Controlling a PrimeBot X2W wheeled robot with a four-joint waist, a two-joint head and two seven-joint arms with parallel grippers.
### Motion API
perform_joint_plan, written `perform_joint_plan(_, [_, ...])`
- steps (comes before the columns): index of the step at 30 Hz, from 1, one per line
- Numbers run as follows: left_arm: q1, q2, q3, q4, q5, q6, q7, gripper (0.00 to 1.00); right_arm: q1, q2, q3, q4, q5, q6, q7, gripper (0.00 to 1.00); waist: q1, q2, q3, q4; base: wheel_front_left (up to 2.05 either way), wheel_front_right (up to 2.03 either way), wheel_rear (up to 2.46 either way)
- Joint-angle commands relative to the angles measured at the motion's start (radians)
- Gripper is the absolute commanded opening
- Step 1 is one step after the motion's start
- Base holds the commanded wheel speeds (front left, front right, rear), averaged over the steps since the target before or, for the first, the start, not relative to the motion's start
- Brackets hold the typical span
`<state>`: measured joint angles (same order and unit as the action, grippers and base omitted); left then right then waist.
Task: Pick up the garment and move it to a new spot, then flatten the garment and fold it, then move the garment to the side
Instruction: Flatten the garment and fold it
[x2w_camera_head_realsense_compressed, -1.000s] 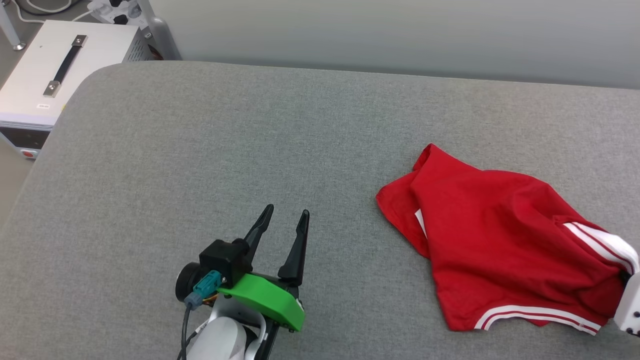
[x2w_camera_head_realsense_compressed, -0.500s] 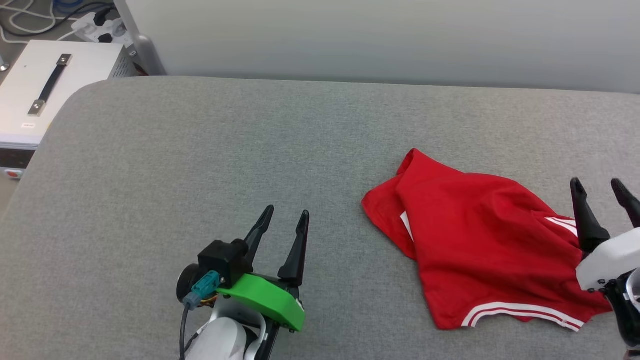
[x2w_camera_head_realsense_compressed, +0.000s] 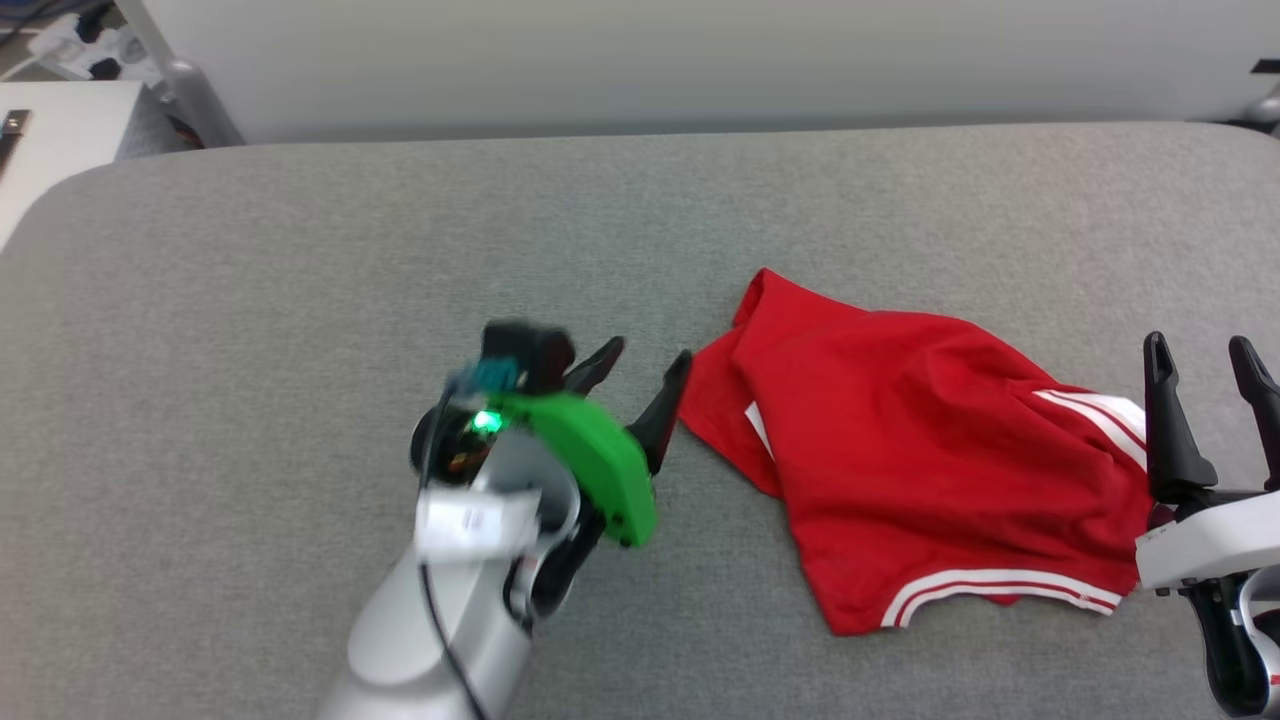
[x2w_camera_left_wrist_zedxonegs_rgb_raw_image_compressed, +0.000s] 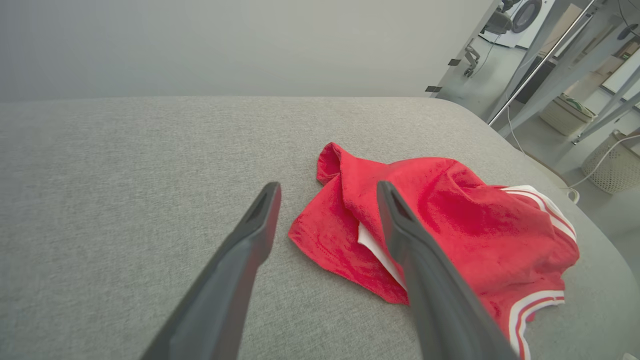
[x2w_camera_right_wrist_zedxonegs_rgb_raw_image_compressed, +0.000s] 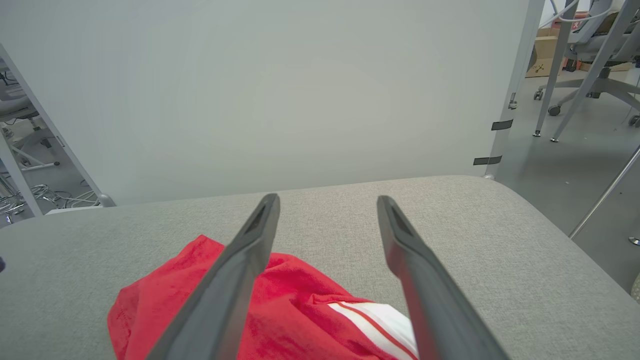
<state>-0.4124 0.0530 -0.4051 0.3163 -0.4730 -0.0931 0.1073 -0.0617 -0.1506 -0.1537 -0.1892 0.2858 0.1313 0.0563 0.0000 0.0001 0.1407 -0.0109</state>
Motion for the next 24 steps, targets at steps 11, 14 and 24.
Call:
perform_joint_plan(11, [-0.299,0.069,-0.043,0.094,-0.164,-0.009,0.698,1.00,-0.048,0.033,0.062,-0.016,-0.012,-0.001,-0.032,1.00,0.0000,-0.0001,0.093,-0.139,0.00,0.00,0.00])
perform_joint_plan(14, [-0.316,0.085,-0.039,0.112,-0.169,-0.003,0.729,1.00,-0.057,0.039,0.069,-0.015,-0.012,-0.001,-0.044,1.00,0.0000,-0.0001,0.109,-0.162,0.00,0.00,0.00])
perform_joint_plan(24, [-0.331,0.110,-0.058,0.195,-0.120,0.009,0.676,1.00,-0.070,0.051,0.072,-0.002,-0.011,-0.001,-0.068,1.00,0.0000,-0.0001,0.153,-0.198,0.00,0.00,0.00])
